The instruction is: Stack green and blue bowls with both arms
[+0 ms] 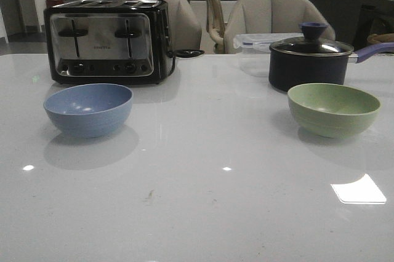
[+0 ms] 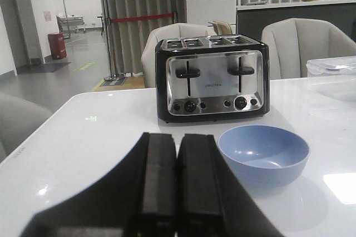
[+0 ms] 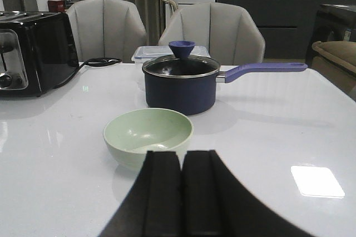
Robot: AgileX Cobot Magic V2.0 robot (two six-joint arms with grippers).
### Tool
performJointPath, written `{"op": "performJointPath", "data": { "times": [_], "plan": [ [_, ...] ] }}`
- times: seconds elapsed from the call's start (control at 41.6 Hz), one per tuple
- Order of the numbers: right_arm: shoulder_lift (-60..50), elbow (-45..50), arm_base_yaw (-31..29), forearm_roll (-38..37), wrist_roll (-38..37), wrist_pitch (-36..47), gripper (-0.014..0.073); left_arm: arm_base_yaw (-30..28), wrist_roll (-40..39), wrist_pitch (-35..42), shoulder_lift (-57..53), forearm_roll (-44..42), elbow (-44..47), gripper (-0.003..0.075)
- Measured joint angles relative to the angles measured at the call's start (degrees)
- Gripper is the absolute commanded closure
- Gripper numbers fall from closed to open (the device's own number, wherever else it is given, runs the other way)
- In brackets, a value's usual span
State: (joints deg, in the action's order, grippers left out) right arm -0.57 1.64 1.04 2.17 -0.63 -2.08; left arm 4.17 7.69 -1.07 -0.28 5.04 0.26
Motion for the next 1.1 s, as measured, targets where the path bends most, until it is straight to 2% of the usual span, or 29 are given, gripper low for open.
{"op": "performJointPath", "data": {
  "times": [0.888,1.104],
  "plan": [
    [0.0,0.0,0.0,0.0,0.0,0.0,0.0554,0.0,0.0,0.0,0.0,0.0,0.0,0.0622],
    [0.0,-0.54,0.0,0.0,0.0,3.76,0.0554,0.0,0.0,3.03,0.0,0.2,-0.13,0.0622]
  ]
}}
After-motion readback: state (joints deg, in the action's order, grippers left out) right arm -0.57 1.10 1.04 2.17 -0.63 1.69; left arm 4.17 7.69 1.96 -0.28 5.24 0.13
